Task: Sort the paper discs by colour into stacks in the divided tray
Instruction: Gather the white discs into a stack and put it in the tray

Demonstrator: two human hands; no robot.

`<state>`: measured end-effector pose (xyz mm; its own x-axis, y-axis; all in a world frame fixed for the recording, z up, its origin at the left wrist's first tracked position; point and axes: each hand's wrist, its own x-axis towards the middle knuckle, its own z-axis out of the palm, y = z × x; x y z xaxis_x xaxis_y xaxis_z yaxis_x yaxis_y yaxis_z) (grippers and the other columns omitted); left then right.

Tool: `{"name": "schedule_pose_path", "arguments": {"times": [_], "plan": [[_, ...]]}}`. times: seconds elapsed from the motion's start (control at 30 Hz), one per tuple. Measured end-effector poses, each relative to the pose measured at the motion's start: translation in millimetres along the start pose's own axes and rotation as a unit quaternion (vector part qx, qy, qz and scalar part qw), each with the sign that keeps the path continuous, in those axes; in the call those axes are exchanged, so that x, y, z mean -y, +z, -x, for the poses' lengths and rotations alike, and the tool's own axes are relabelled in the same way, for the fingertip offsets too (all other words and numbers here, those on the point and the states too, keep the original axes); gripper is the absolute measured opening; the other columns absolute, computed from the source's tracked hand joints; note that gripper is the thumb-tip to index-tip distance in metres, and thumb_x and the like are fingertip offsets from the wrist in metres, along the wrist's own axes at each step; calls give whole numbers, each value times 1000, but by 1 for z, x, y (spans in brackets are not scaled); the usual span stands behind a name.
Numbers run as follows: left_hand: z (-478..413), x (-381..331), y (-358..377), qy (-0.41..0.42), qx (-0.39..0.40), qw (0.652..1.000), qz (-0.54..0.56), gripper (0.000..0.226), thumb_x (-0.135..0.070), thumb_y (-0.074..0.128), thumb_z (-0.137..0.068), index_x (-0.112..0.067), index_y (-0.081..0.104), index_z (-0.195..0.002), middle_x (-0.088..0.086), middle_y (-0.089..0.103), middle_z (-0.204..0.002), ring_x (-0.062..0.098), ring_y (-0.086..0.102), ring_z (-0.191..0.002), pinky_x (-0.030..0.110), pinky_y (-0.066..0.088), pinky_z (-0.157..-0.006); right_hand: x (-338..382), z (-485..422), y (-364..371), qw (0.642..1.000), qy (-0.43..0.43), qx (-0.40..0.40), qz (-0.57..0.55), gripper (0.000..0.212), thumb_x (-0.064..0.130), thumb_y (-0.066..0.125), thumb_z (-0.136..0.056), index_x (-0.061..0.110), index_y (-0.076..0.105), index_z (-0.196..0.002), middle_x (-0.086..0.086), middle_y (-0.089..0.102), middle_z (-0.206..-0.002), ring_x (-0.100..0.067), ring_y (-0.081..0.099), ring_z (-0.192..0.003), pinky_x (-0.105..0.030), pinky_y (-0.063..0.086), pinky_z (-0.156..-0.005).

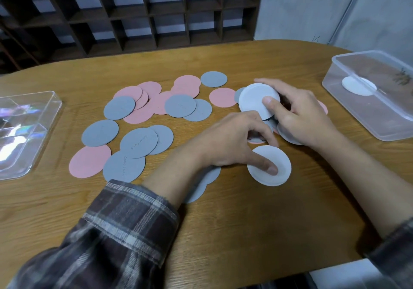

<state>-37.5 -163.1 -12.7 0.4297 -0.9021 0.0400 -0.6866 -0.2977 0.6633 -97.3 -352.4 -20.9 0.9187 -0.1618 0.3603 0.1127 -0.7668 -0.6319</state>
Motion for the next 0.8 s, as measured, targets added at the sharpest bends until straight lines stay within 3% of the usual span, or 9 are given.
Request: {"name": "schedule_pose_path", "arguments": {"times": [0.13, 0.27, 0.37, 0.5, 0.6, 0.7, 0.8], "plan": [[-1, 4, 0, -4, -9, 998, 63, 33, -33, 95, -71, -29, 73, -94, -11, 69, -91, 2, 54, -79, 17, 46, -70, 2, 0, 0, 1000, 3, -3, 12, 39, 17, 54, -105, 29, 59, -142, 8, 71, -106, -15, 60, -86, -7, 38, -72], [-5, 10, 0, -20, -34, 988, 150, 21, -22, 89, -82, -19, 74, -95, -6, 65, -78, 9, 52, -68, 27, 50, -67, 5, 1, -1, 1000, 12, -11, 11, 39, 18, 55, -105, 29, 61, -141, 21, 67, -97, -5, 58, -86, -2, 36, -68], [-6, 15, 0, -22, -71, 974, 213, 12, -16, 81, -90, -11, 74, -98, 2, 66, -80, 14, 55, -70, 29, 50, -69, 3, 1, -1, 1000, 19, -14, 3, 38, 19, 55, -105, 32, 62, -140, 25, 67, -97, -1, 59, -84, -2, 36, -69], [-7, 17, -1, -2, -190, 947, 259, 7, -9, 76, -93, -4, 72, -95, 3, 66, -79, 12, 57, -71, 23, 50, -69, -2, -1, -1, 998, 23, -11, -50, 37, 19, 54, -106, 35, 64, -137, 19, 71, -105, 6, 60, -86, -8, 41, -75], [-9, 20, -4, -4, -294, 920, 260, 5, -11, 76, -93, -7, 73, -94, 1, 65, -79, 12, 53, -70, 20, 46, -65, -5, -2, -1, 996, 17, -13, -82, 37, 19, 51, -107, 38, 63, -136, 2, 68, -85, -12, 61, -72, -27, 51, -71], [-9, 23, -4, -19, -331, 913, 239, 5, -13, 77, -93, -10, 72, -94, -1, 63, -79, 9, 48, -66, 17, 43, -63, -6, -1, 0, 994, 19, -9, -105, 38, 19, 47, -109, 40, 64, -134, -5, 57, -69, -17, 58, -65, -32, 53, -65], [-9, 23, 1, -36, -349, 917, 188, 8, -17, 78, -92, -12, 71, -93, 3, 66, -82, 8, 50, -64, 20, 46, -64, -5, -1, 2, 990, 20, 9, -140, 38, 20, 43, -111, 40, 65, -134, -10, 52, -65, -22, 55, -62, -36, 52, -57]]}}
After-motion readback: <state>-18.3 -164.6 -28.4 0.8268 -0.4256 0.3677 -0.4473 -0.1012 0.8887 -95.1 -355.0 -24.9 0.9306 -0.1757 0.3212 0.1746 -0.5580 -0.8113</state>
